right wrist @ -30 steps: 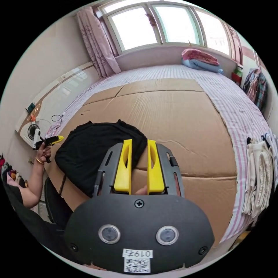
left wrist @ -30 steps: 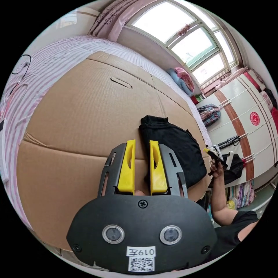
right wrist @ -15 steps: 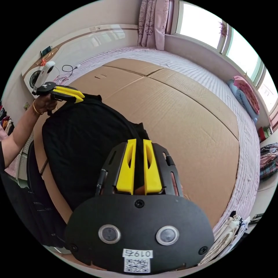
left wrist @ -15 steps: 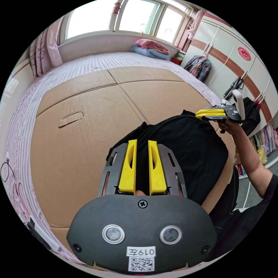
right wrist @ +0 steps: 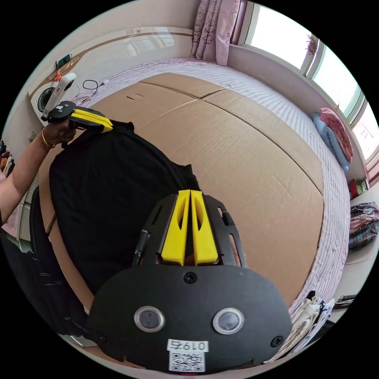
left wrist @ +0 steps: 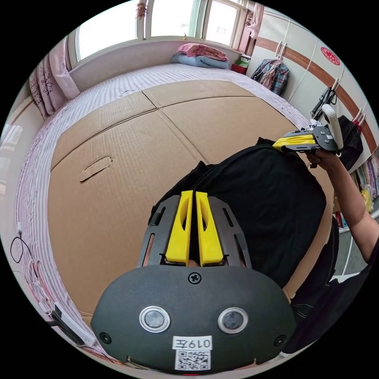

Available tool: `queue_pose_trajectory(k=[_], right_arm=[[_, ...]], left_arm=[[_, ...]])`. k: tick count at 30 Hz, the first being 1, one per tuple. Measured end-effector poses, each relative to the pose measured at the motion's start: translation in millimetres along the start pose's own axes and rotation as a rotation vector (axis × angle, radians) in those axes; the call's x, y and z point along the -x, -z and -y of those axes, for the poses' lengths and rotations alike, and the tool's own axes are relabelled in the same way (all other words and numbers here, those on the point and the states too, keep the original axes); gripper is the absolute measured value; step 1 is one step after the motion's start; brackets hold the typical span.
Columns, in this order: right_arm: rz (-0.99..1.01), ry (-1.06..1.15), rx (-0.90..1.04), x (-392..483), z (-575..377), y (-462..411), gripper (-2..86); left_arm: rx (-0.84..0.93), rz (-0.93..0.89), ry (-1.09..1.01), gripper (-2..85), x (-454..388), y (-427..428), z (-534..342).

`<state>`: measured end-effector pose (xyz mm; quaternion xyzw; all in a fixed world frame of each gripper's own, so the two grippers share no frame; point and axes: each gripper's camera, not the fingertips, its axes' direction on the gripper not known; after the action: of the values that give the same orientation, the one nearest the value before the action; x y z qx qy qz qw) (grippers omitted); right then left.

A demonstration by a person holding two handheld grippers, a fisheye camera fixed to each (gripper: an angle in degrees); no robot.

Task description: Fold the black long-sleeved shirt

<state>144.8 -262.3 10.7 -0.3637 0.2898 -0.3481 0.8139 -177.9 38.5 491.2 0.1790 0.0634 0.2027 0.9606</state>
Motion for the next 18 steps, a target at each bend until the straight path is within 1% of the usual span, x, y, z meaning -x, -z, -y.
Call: queue_pose_trajectory(k=[7, 10, 12, 14, 18], right_arm=[[-0.011, -0.044, -0.011, 7, -6, -11, -1.0], [-0.013, -0.068, -0.051, 9, -11, -7, -1.0], [-0.015, -0.070, -0.068, 12, -14, -7, -0.9], [-0.018, -0.064, -0.021, 16, -14, -18, -0.8], [-0.039, -0.059, -0.023, 23, -20, -24, -0.2]], left_arm=[[0.013, 0.017, 0.021, 1.3, 10, 11, 11], [-0.021, -0.001, 0.053, 1.4, 21, 25, 9], [-0.061, 0.025, 0.062, 1.5, 23, 39, 6], [-0.034, 0.025, 0.059, 1.5, 25, 39, 8], [0.002, 0.044, 0.047, 1.5, 27, 40, 6]])
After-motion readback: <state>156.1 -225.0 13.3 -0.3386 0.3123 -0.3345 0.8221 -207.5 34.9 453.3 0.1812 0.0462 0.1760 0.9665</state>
